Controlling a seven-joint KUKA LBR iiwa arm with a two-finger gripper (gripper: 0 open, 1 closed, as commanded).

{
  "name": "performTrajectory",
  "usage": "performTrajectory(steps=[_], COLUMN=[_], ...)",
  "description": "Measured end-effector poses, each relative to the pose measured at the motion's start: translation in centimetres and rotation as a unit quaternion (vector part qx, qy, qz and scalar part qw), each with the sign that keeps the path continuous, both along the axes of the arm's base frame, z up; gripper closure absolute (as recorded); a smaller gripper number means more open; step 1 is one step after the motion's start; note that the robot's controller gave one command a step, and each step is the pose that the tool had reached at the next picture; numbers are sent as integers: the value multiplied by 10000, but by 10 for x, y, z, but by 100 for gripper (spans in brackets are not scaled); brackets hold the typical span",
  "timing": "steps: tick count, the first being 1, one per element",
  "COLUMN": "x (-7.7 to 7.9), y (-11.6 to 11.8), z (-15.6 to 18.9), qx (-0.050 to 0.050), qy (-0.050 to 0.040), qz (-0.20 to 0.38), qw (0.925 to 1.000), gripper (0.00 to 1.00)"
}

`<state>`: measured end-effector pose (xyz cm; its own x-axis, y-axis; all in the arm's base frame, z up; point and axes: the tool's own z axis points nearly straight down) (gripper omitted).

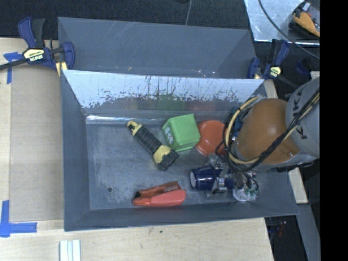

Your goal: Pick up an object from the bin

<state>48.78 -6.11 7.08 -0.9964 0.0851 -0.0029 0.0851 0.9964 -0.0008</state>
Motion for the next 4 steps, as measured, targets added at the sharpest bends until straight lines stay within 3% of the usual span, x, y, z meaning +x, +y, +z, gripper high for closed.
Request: performTrajectory(steps=[2, 4], x=[0, -2], y=[0, 0], z=[4, 53], qx=[-3, 4], qy=[-11, 40], qz=[12, 20], qw=[10000, 10000], gripper=[100, 100])
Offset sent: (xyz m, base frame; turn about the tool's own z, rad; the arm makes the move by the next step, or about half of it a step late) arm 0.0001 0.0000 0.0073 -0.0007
